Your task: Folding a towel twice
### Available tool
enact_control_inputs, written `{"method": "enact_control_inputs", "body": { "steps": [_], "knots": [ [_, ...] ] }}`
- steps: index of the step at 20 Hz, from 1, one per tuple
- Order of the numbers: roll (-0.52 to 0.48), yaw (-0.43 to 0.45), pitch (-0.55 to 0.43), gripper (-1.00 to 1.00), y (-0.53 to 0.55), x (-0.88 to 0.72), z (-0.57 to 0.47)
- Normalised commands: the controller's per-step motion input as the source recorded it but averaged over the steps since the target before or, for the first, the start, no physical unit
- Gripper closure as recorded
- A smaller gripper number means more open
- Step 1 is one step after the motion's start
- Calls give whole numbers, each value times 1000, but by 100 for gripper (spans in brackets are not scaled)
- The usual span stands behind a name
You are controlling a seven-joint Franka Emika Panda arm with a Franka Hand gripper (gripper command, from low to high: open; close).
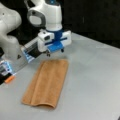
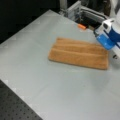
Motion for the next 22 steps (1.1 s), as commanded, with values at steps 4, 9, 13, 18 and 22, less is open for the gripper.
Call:
{"method": "enact_control_inputs", "body": {
  "steps": [4,9,13,18,22],
  "knots": [
    [-242,-6,124,-100,236,493,58],
    [-257,-94,86,-100,281,418,-23],
    [-275,-76,105,-100,268,294,-113],
    [-241,-11,86,-100,236,168,-171],
    [-208,82,34,-100,193,147,-147]
  ]
}}
